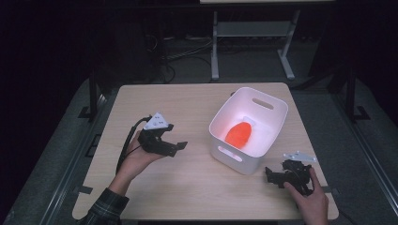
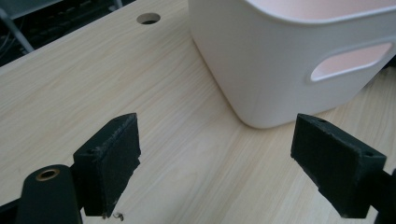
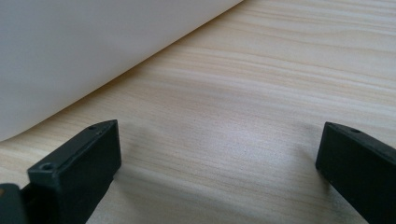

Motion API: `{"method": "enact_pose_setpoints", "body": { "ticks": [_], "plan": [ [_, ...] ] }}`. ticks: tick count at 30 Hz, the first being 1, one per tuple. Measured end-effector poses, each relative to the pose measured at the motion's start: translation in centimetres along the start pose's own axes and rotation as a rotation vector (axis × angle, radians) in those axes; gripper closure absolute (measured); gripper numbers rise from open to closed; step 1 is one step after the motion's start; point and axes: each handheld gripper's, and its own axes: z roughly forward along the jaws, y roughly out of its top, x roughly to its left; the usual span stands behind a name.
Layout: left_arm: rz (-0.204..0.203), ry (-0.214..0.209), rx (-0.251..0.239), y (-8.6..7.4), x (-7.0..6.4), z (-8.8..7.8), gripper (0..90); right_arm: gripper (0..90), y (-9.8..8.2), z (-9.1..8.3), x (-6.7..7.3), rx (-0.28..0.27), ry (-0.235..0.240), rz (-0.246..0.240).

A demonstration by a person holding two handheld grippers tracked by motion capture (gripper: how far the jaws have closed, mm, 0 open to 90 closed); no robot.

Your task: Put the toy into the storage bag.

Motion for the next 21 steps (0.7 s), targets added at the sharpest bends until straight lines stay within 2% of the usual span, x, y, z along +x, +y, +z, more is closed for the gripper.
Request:
{"method": "enact_pose_setpoints", "body": {
  "ticks": [5, 7, 9, 21],
  "plan": [
    [0.001, 0.018, 0.01, -1.8, -0.1, -0.5, 14.9, 0.0, 0.0, 0.0, 0.0, 0.0, 0.0, 0.0],
    [0.0, 0.02, 0.008, -2.0, -0.1, -0.5, 14.9, 0.0, 0.0, 0.0, 0.0, 0.0, 0.0, 0.0],
    [-0.018, 0.028, -0.002, -3.0, -0.2, -0.8, 15.0, 0.0, 0.0, 0.0, 0.0, 0.0, 0.0, 0.001],
    [-0.043, 0.058, -0.017, -6.3, -0.4, -1.8, 14.9, 0.0, 0.0, 0.0, 0.0, 0.0, -0.001, 0.0]
  ]
}}
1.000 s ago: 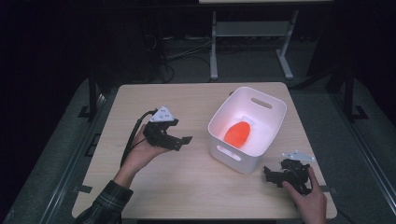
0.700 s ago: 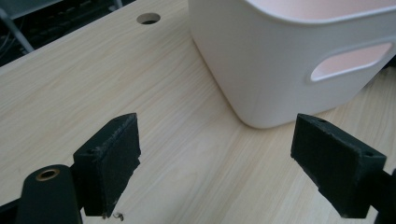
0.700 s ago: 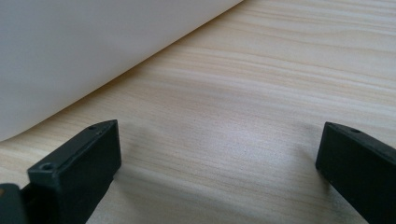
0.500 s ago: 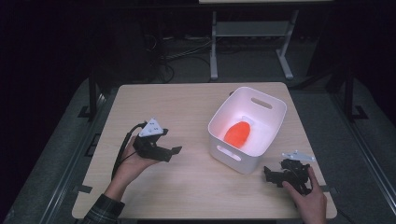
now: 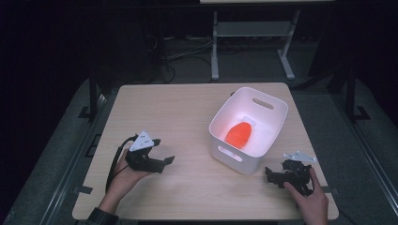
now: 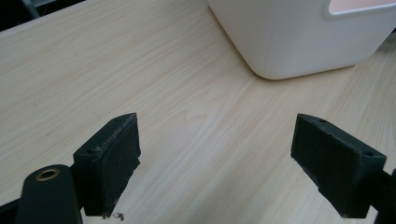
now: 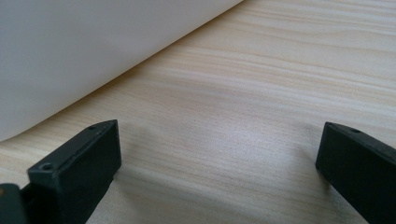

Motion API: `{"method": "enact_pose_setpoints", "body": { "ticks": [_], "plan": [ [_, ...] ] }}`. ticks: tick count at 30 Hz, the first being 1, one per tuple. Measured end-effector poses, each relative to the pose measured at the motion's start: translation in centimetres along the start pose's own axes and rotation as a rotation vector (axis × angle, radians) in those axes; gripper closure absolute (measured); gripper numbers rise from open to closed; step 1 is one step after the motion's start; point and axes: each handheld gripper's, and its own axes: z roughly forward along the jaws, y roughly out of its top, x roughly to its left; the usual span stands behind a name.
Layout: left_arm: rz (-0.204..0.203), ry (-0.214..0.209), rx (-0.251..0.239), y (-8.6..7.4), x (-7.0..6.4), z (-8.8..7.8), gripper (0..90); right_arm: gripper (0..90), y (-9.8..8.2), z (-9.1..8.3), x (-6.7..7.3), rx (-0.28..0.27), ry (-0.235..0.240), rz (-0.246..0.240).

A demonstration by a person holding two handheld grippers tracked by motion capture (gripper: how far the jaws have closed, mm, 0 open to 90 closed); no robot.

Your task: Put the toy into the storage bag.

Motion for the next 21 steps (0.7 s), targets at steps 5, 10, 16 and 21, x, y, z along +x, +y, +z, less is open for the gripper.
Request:
{"method": "enact_pose_setpoints", "body": {
  "ticks": [5, 10, 16, 21],
  "plan": [
    [-0.007, 0.016, 0.003, -1.4, -0.1, -0.4, 14.9, 0.0, 0.0, 0.0, 0.0, 0.0, 0.0, 0.0],
    [-0.004, 0.031, 0.021, -2.5, -0.3, -0.7, 15.0, 0.0, 0.0, 0.0, 0.0, 0.0, 0.0, 0.0],
    [0.0, 0.051, 0.029, -3.6, -0.3, -1.3, 14.9, 0.0, 0.0, 0.0, 0.0, 0.0, 0.0, 0.0],
    [-0.012, 0.065, 0.056, -5.0, -0.4, -1.6, 14.9, 0.0, 0.0, 0.0, 0.0, 0.0, 0.0, 0.0]
  ]
}}
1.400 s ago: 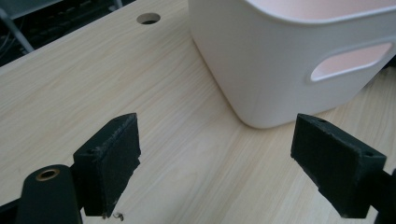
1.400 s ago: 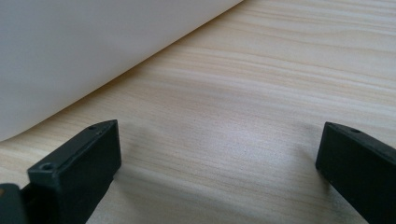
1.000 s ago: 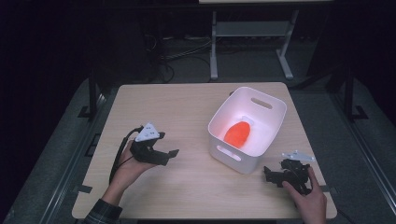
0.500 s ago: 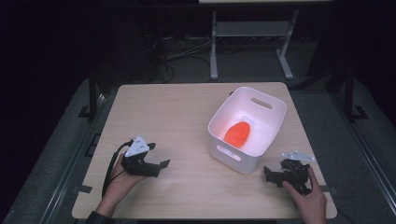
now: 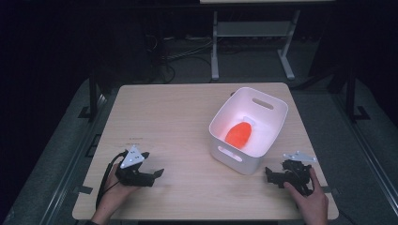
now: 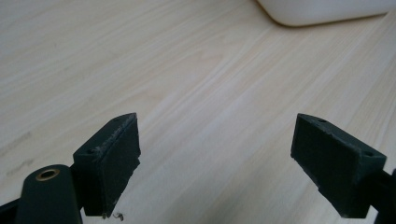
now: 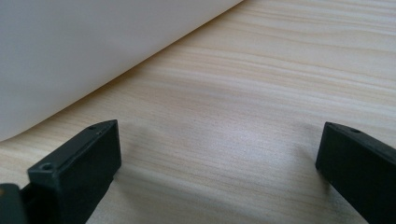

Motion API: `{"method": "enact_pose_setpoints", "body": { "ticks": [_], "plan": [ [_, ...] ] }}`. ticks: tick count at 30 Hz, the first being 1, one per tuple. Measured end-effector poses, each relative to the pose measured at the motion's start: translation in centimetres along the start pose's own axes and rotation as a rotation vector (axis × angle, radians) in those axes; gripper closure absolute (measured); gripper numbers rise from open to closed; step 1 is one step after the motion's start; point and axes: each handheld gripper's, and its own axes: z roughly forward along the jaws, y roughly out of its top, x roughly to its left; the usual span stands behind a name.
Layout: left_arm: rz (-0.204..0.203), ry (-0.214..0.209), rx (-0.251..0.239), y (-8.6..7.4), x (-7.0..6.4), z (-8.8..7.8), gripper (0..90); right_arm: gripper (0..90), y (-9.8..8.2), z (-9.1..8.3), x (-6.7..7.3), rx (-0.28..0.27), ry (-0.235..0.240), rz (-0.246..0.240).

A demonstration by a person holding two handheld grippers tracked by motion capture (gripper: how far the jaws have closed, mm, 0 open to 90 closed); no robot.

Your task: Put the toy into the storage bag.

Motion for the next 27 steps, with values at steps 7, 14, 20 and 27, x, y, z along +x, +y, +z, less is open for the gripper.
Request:
{"method": "enact_pose_setpoints", "body": {
  "ticks": [7, 14, 20, 27],
  "plan": [
    [0.006, 0.033, 0.059, -1.6, 0.0, -0.2, 14.8, 0.0, 0.0, 0.0, 0.0, 0.0, 0.0, 0.0],
    [-0.013, 0.057, 0.096, -3.0, 0.0, 0.0, 13.3, 0.0, 0.0, 0.0, 0.0, 0.0, 0.0, 0.0],
    [-0.055, 0.019, 0.111, -3.5, 0.1, 0.5, 13.1, 0.0, 0.0, 0.0, 0.0, 0.0, 0.0, -0.001],
    [-0.065, 0.021, 0.111, -3.5, 0.2, 0.5, 12.6, 0.0, 0.0, 0.0, 0.0, 0.0, 0.0, 0.0]
  ]
}}
